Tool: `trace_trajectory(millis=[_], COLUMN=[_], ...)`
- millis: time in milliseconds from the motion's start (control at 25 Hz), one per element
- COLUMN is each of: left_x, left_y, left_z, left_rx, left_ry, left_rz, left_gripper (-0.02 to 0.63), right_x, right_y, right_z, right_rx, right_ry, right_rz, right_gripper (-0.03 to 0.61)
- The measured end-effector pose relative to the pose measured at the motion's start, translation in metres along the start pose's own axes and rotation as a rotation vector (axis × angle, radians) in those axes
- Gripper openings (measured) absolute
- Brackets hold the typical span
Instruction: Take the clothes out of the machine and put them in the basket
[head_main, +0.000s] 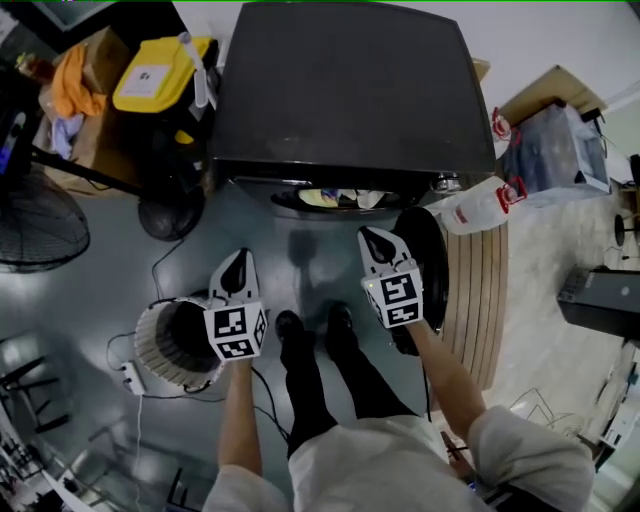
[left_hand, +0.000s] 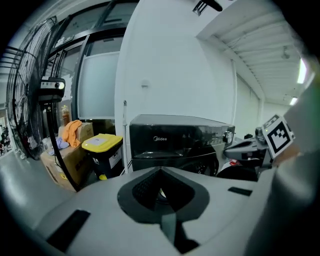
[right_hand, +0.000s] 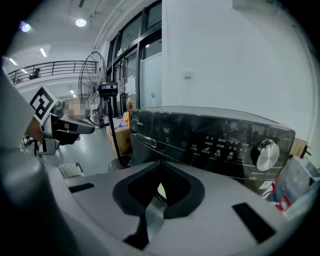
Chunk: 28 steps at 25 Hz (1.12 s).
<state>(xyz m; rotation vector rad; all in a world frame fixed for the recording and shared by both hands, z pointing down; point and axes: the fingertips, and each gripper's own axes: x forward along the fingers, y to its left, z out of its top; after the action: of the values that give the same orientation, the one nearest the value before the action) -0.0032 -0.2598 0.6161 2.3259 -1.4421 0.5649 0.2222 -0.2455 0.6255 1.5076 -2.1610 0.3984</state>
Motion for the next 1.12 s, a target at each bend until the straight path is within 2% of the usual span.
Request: trace_trajectory(millis=[280, 400, 600, 880, 920, 1000, 1120], left_x=[0.045, 0.063, 0.090, 0.122, 0.126, 0.135, 0.147], left_y=[0.019, 0.025, 0.027, 0.032, 0.031, 0.027, 0.023], left_z=[-0.057, -0.090, -0.127, -0.196, -0.206, -0.222, -0.236], left_rx=[-0.003, 0.001, -0.004, -0.035, -0.040, -0.040, -0.033], left_ry=[0.029, 0.059, 0.048, 0.066, 0.069, 0.078, 0.075], left_rz=[-0.069, -0.097, -0.139, -0.144, -0.146, -0.150, -0.155], left_gripper=[0.018, 0.018, 0.018, 0.018, 0.018, 0.018, 0.018], right_x=[0.052, 0.070, 0.103, 0.151, 0.159, 0.177, 0.207], right_y=[0.008, 0.017, 0.025, 0.038, 0.038, 0.036, 0.028], right_z=[-0.039, -0.064, -0.114, -0.179, -0.188, -0.204, -0.221], right_rx=[0.034, 0.047, 0.073, 0.091, 0.095, 0.113, 0.128], right_ry=[-0.018, -0.023, -0.006, 0.003, 0.012, 0.026, 0.023], right_rz=[-0.064, -0.077, -0.091, -0.033, -0.026, -0.007, -0.002], right_gripper=[0.023, 0.023, 0.023, 0.026, 0.050, 0.244, 0.326])
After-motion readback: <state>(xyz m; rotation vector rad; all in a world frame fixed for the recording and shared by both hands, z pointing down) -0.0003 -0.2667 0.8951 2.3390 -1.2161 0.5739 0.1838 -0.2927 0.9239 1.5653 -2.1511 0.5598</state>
